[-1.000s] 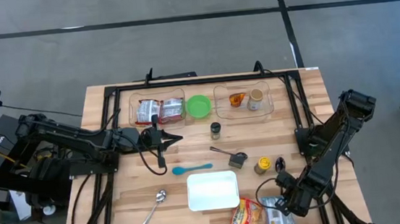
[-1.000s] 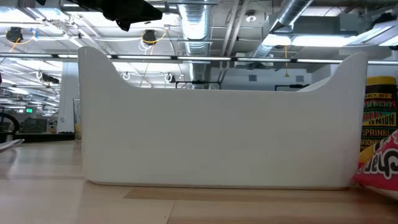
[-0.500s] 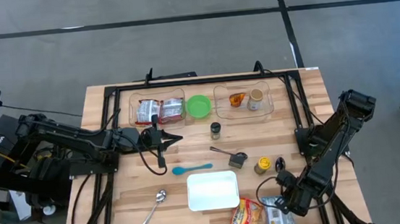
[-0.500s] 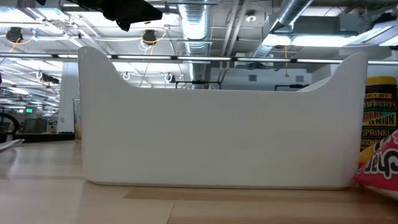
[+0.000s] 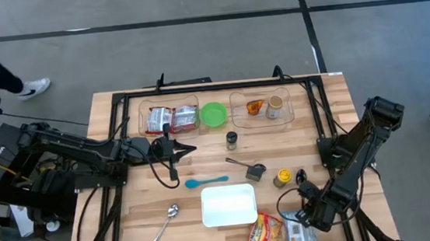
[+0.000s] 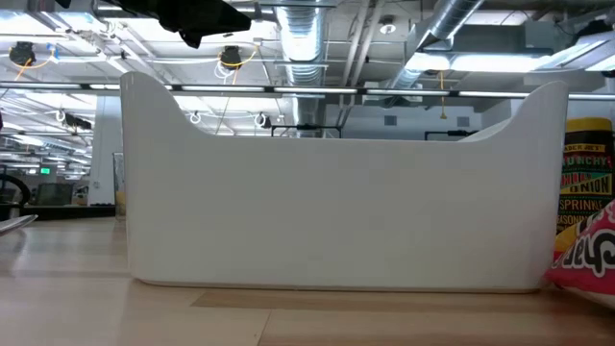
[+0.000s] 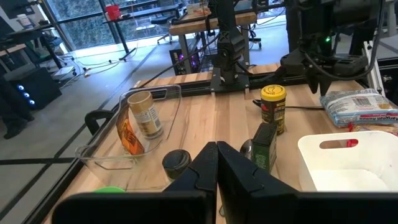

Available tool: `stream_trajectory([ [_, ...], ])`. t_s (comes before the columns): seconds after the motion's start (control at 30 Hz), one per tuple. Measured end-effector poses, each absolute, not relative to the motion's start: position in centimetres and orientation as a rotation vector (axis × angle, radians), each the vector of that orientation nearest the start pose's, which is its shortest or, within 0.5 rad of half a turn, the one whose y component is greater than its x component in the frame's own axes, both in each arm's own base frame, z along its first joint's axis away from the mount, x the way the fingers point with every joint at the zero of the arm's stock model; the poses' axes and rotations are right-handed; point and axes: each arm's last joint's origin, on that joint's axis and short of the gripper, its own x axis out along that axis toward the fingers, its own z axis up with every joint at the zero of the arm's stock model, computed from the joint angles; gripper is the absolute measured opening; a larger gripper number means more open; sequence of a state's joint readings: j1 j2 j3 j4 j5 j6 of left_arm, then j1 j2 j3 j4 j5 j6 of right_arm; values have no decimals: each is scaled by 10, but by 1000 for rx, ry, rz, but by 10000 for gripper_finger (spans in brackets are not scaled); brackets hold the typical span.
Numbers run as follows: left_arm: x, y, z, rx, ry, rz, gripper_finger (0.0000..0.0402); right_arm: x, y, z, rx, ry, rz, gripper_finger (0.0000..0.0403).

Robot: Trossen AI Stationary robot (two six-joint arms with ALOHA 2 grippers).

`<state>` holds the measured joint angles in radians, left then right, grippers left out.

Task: Pick & Place Food Item
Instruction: Put the blue noodle pack into the left transparent bin

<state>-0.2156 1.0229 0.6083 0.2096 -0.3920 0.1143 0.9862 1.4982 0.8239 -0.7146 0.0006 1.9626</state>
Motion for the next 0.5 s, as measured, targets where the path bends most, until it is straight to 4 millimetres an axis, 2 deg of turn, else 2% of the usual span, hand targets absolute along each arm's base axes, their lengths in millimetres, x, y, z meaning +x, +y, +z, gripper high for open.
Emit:
stream_trajectory([
  [0.33, 221, -37, 266, 175, 206, 165, 0, 123, 216, 164, 932, 1413, -602, 101],
  [0.5, 221, -37, 266, 175, 206, 165, 0, 123, 216, 164, 928, 1370, -593, 101],
])
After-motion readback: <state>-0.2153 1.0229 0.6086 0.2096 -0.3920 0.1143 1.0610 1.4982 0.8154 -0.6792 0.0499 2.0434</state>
